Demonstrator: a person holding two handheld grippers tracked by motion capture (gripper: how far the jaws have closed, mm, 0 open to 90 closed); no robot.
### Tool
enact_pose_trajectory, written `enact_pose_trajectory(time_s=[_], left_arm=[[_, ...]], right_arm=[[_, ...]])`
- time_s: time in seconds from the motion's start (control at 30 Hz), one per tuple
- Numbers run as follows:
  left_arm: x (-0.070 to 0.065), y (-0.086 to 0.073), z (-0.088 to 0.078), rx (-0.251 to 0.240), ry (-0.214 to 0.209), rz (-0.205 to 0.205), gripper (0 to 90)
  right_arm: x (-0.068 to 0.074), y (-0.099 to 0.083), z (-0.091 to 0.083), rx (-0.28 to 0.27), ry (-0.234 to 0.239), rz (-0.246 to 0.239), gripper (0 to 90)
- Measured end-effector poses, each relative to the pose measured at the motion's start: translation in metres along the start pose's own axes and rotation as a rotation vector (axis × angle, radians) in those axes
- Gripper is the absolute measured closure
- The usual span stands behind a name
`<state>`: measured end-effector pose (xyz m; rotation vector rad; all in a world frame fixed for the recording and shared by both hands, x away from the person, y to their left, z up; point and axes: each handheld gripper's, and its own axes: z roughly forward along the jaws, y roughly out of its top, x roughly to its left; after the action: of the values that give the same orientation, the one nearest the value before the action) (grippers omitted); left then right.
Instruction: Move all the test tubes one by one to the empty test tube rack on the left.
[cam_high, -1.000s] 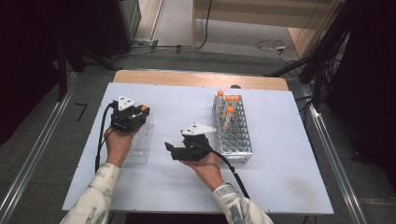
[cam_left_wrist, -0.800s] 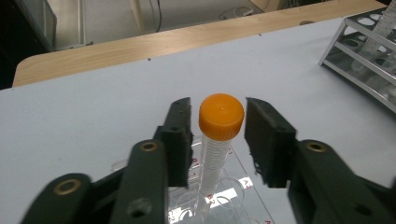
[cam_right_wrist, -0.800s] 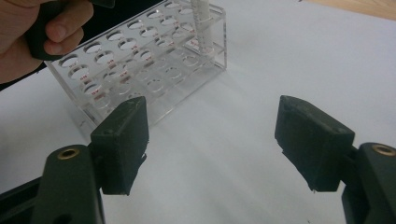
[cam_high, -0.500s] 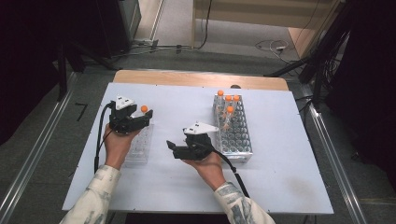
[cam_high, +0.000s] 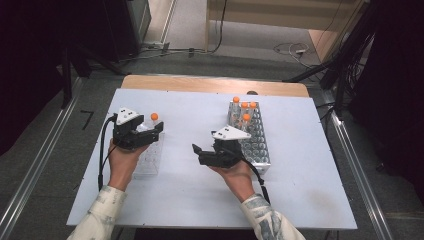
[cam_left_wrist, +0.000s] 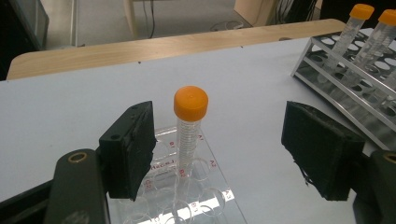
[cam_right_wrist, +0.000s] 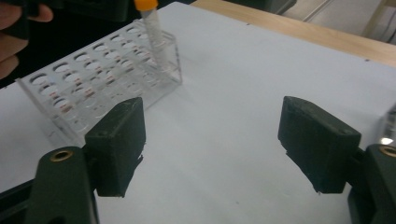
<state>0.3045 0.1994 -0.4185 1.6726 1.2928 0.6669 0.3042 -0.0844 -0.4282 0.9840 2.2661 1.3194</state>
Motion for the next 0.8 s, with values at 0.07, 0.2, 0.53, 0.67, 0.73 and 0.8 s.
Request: enact_pose_trajectory(time_s=[0.07, 0.2, 0.53, 0.67, 0.73, 0.8], left_arm=[[-0.001, 0.0, -0.002, -0.003, 0.0, -0.001, 26.2], [-0.002, 0.0, -0.005, -0.009, -0.007, -0.001, 26.0], [-0.005, -0.003, -0.004, -0.004, -0.03, -0.008, 22.5], [-0.005, -0.004, -0.004, -0.007, -0.011, -0.003, 19.4], [-0.006, -0.004, -0.005, -0.008, 0.0, 0.0, 16.5], [-0.006, -0.004, -0.005, -0.011, 0.001, -0.008, 13.4]], right_arm=[[-0.006, 0.0, -0.005, 0.001, -0.022, 0.0, 20.2], [-0.021, 0.0, -0.014, 0.009, -0.06, 0.015, 17.2], [-0.055, -0.002, -0.031, 0.024, -0.096, 0.043, 14.3], [-0.065, -0.002, -0.036, 0.019, -0.122, 0.051, 14.7], [-0.07, -0.002, -0.039, 0.019, -0.139, 0.055, 14.9], [-0.075, -0.002, -0.04, 0.02, -0.153, 0.061, 16.6]])
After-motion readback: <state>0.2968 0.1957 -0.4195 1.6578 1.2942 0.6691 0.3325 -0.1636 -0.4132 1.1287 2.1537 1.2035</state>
